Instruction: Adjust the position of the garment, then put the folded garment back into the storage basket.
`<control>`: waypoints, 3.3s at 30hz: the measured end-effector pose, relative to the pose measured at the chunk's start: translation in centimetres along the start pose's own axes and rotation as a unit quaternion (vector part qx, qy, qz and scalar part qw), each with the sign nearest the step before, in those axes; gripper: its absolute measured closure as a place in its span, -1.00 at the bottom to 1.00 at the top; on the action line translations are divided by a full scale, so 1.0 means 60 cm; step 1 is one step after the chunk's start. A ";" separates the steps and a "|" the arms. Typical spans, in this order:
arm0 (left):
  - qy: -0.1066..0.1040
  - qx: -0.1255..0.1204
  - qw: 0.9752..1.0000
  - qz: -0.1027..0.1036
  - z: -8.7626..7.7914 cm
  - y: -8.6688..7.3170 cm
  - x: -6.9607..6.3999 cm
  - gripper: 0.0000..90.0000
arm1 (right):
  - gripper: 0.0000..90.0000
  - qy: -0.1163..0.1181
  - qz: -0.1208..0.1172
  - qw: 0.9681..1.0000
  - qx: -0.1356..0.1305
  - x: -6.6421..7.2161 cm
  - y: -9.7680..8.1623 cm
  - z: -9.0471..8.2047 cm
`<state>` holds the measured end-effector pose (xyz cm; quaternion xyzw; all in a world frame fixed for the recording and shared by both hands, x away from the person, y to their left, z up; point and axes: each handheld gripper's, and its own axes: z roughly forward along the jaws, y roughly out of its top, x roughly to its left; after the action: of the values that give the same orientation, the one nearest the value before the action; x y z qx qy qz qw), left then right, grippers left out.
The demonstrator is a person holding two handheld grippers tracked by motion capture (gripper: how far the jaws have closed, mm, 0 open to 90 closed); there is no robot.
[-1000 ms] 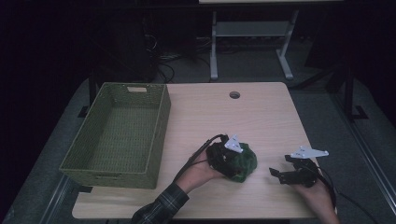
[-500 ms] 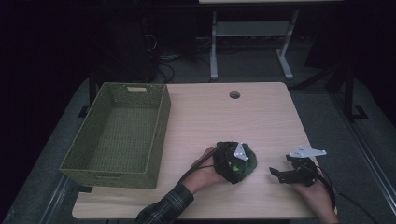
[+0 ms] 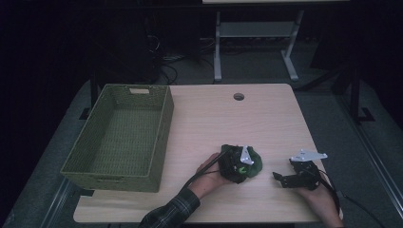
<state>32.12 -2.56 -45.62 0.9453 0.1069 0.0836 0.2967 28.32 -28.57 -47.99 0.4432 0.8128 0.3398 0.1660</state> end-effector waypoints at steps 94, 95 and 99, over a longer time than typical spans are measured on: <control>0.121 -0.065 0.961 -0.241 -0.497 -0.274 0.218 0.76 | -0.79 -0.006 0.004 1.000 -0.014 0.000 -0.003 0.004; 0.122 -0.066 0.959 -0.247 -0.493 -0.280 0.219 0.76 | -0.79 -0.006 0.004 1.000 -0.014 0.000 -0.003 0.004; 0.126 -0.059 0.955 -0.261 -0.476 -0.304 0.226 0.76 | -0.79 -0.006 0.004 1.000 -0.014 0.000 -0.003 0.004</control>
<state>36.10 30.98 -31.75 0.8470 0.3813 0.1280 0.3474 28.33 -28.55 -48.29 0.4463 0.8051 0.3488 0.1758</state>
